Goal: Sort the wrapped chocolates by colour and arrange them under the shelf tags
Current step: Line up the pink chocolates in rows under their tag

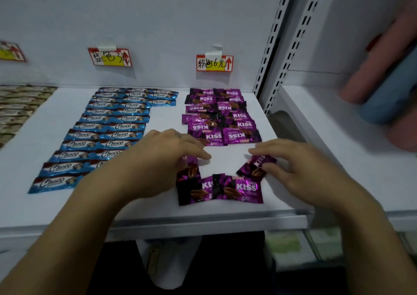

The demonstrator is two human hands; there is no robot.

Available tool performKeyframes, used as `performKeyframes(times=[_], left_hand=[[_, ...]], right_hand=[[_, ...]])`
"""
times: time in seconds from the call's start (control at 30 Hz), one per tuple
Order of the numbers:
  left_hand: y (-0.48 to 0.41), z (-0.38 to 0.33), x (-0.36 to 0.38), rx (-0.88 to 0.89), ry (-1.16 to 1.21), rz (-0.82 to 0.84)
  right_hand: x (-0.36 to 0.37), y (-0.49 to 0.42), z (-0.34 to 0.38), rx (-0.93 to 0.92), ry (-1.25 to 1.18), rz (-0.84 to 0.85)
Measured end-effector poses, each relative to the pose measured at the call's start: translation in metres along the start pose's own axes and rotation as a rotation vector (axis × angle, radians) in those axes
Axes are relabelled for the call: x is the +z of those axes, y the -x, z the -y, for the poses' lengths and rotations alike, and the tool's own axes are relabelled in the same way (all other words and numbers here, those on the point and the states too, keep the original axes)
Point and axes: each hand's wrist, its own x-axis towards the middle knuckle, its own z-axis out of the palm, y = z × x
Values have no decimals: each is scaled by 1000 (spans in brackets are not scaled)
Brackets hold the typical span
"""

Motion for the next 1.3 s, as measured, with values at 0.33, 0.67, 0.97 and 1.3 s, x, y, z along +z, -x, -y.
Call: performKeyframes(times=[0.33,0.67,0.97,1.3], left_hand=[[4,-1,18,-11,-54,49],[6,6,20,34,-8,60],[2,7,14,-21,60,-121],[-19,-12,22,-153,5,-288]], right_hand=[[13,-5,15,17,164,79],[23,-5,2,71,6,-47],[31,-9,-1,85,-87,-95],[21,-26,1,100,-56,-172]])
